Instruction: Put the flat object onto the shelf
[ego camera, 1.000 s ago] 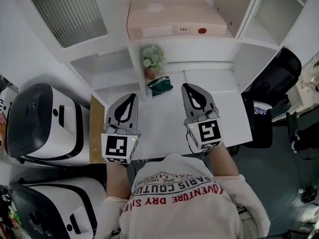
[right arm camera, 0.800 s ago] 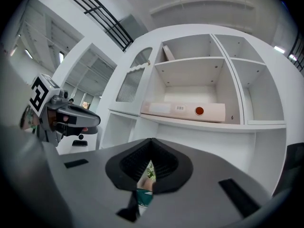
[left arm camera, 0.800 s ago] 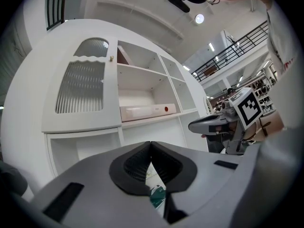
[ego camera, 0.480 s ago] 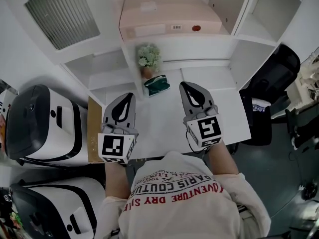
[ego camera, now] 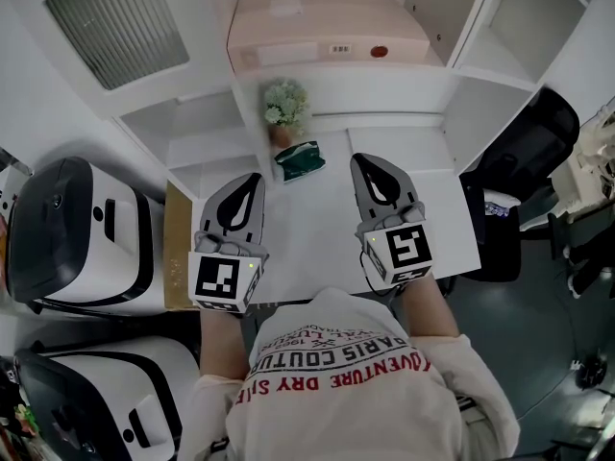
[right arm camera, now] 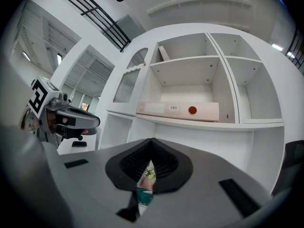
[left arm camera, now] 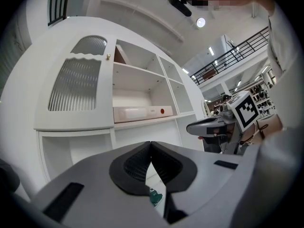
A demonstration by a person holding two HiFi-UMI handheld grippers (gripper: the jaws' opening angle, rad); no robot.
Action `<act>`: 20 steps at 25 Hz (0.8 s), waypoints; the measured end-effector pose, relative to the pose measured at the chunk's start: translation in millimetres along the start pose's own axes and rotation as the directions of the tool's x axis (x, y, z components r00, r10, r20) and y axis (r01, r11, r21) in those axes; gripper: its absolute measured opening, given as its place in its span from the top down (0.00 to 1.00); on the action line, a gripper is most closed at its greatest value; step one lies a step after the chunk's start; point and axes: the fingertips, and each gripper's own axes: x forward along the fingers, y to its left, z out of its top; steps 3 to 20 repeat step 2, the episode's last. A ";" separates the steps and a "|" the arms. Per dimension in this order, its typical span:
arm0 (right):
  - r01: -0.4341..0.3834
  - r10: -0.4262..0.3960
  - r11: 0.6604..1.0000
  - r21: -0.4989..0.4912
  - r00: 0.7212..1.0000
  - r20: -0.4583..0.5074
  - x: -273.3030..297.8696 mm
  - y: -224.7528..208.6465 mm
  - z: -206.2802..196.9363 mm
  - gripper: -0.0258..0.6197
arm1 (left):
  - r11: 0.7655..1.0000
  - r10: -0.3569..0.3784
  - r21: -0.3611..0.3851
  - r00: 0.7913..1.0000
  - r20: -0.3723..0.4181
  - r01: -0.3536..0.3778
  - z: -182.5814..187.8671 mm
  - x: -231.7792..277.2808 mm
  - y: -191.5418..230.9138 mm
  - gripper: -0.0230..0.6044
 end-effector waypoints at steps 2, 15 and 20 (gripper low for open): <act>0.002 -0.002 1.000 0.001 1.000 -0.001 0.1 -1.0 -0.9 0.92 | 1.000 0.000 0.000 1.000 0.000 0.000 -0.9 1.1 -0.9 0.94; 0.002 -0.002 1.000 0.001 1.000 -0.001 0.1 -1.0 -0.9 0.92 | 1.000 0.000 0.000 1.000 0.000 0.000 -0.9 1.1 -0.9 0.94; 0.002 -0.002 1.000 0.001 1.000 -0.001 0.1 -1.0 -0.9 0.92 | 1.000 0.000 0.000 1.000 0.000 0.000 -0.9 1.1 -0.9 0.94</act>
